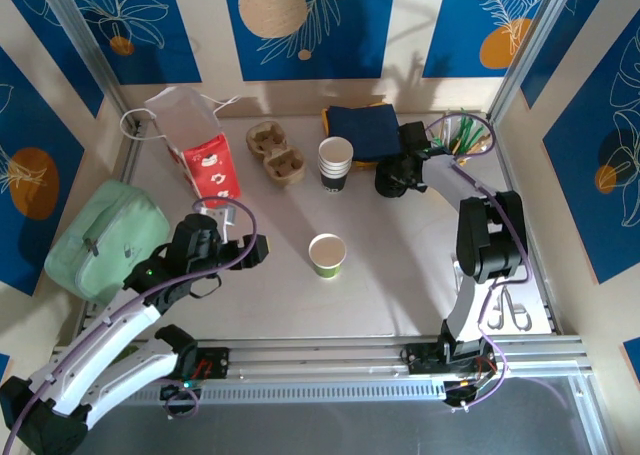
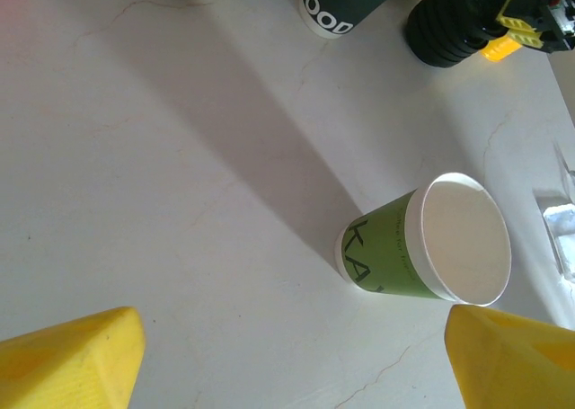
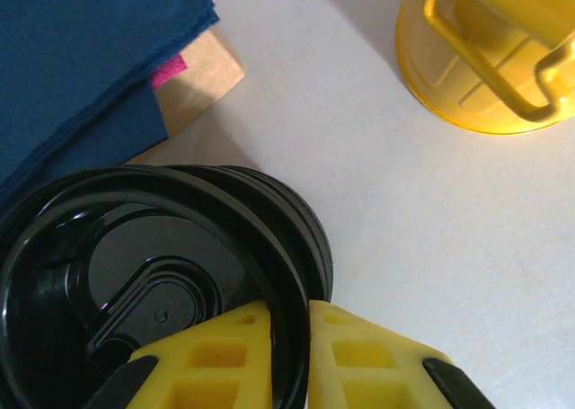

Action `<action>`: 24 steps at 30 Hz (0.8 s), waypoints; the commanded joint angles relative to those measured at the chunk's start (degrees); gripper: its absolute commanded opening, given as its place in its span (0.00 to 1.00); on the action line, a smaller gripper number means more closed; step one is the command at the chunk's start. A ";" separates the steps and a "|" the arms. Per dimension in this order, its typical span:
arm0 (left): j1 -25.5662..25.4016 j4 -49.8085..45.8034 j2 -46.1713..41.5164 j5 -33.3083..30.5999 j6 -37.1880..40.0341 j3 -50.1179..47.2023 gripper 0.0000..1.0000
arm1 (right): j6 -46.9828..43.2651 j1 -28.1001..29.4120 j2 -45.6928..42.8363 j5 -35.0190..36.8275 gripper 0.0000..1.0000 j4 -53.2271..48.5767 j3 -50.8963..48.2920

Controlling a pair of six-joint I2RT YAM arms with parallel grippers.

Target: Pack the takeout coffee

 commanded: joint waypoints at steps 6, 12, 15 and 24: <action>-0.56 0.75 1.74 5.97 0.28 5.41 0.88 | -3.88 1.04 -10.70 -0.83 0.14 -3.44 -2.69; -0.56 1.45 5.66 11.13 -1.03 10.35 0.88 | -6.21 4.14 -19.80 -3.01 0.14 -5.55 -6.72; -0.55 3.47 6.90 14.00 -2.20 12.06 0.88 | -7.83 6.52 -24.01 -6.42 0.14 -6.23 -8.20; -0.51 6.59 11.24 18.70 -6.38 16.85 0.89 | -6.48 19.19 -29.99 -8.98 0.14 -13.18 -6.02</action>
